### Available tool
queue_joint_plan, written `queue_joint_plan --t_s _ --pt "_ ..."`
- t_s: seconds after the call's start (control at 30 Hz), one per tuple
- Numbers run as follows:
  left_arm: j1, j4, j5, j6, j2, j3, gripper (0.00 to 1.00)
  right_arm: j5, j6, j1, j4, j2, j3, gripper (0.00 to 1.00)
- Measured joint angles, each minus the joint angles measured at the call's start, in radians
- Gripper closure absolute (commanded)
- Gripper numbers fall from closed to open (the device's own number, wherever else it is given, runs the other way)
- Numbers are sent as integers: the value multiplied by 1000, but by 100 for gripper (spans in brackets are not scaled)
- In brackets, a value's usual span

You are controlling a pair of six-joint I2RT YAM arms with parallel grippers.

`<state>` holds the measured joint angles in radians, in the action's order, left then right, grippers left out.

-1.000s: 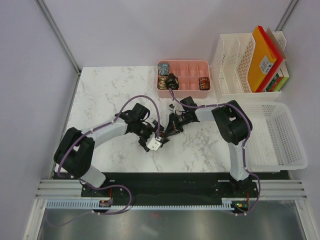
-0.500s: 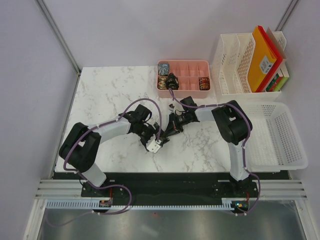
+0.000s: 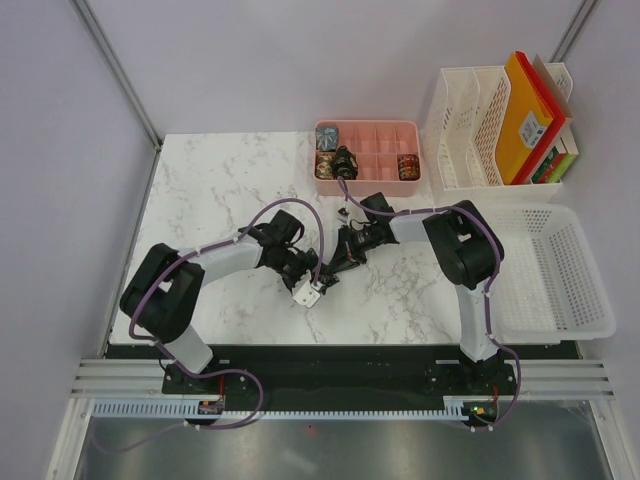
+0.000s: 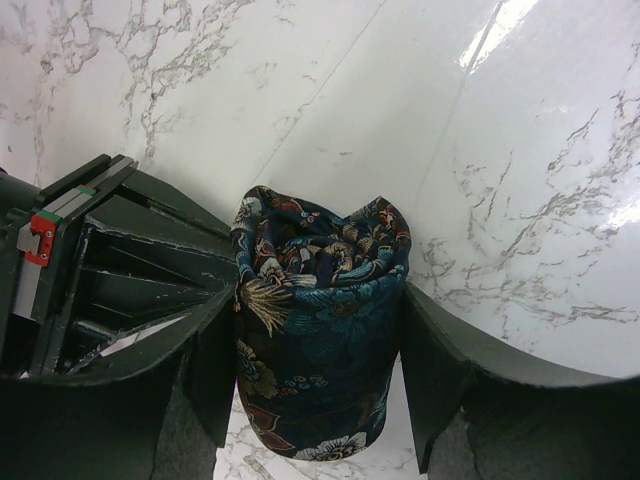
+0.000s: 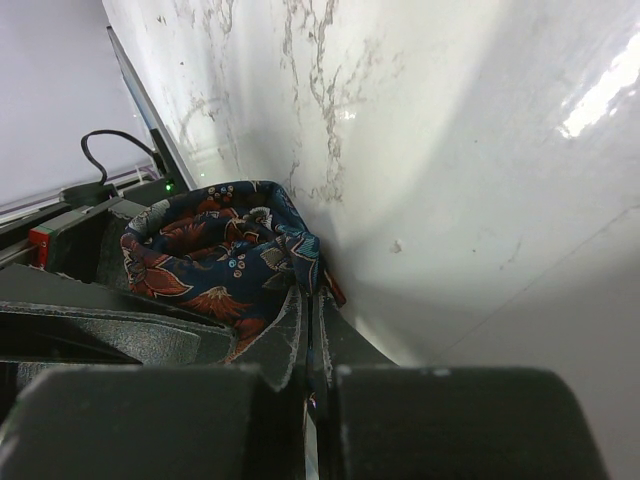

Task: Roll the ties
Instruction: Roll the tie at the center of the board, then pick up the tie at the center of the board.

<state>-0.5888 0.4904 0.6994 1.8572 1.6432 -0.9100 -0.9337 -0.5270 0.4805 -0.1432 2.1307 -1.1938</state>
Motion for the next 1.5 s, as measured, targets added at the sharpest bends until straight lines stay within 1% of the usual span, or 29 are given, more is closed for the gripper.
queue_joint_plan --t_s 0.07,0.1,0.13,0.17,0.23,0.27,0.33,0.37,0.43,0.47,0.57,0.63,0.73,0.83,0.87,0.9,0.97,1.0,1.03,1.07,1.1,1.13,1.2,1.27,1.33,1.4,1.5 --pt "-1 0 0 0 2 0 49 0 0 0 0 1 0 100" --pt "-1 -1 0 0 3 0 54 0 0 0 0 2 0 100" --pt "-1 -2 0 0 5 0 57 -1 0 0 1 3 0 100" --pt "-1 -3 1 0 6 0 63 -2 -1 0 1 5 -2 100" --pt "-2 -5 1 0 9 0 70 -3 -2 0 0 7 -3 100" --pt "-2 -5 2 0 10 0 75 -3 -2 0 0 7 -4 100" --pt "-2 -7 2 0 13 0 81 -3 -3 0 0 9 -5 100" --pt "-2 -7 2 0 14 0 87 -4 -3 -1 0 10 -6 99" --pt "-3 -8 2 0 14 0 94 -4 -3 -1 -1 10 -6 96" --pt "-3 -8 1 0 14 0 98 -4 -3 -1 -1 10 -6 92" --pt "-3 -9 0 -1 14 0 98 -3 -3 -1 -3 10 -8 87" --pt "-5 -14 -2 -1 11 4 98 -3 -3 -1 -4 10 -10 86" --pt "-9 -35 -11 -1 -3 23 98 -2 -3 -1 -9 10 -14 78" --pt "-11 -55 -15 0 -14 39 98 5 -1 -1 -9 11 -20 68" --pt "-12 -59 -17 -1 -17 42 98 7 0 -1 -9 11 -23 66" --pt "-13 -61 -18 -1 -18 45 98 8 0 -1 -9 11 -26 66" --pt "-13 -64 -18 -1 -19 46 98 7 1 -2 -13 11 -31 73" --pt "-14 -67 -19 -1 -19 46 93 10 2 -3 -15 11 -34 77" --pt "-14 -70 -22 -1 -18 46 87 16 3 -3 -16 11 -34 87" --pt "-16 -72 -25 -1 -17 46 78 19 6 -3 -16 11 -34 91" --pt "-18 -74 -28 -2 -16 45 65 25 9 -3 -17 12 -34 94" --pt "-20 -75 -33 -8 -15 44 61 29 10 -3 -19 12 -34 100" --pt "-23 -74 -37 -19 -14 41 52 32 11 -3 -22 12 -34 100" --pt "-24 -76 -40 -28 -13 40 49 34 12 -3 -22 12 -34 100" --pt "-25 -77 -41 -32 -13 40 43 36 12 -3 -23 12 -34 100" --pt "-26 -79 -42 -35 -13 40 34 37 12 -3 -23 12 -35 100" --pt "-27 -86 -45 -36 -11 40 32 37 13 -3 -24 14 -36 100"
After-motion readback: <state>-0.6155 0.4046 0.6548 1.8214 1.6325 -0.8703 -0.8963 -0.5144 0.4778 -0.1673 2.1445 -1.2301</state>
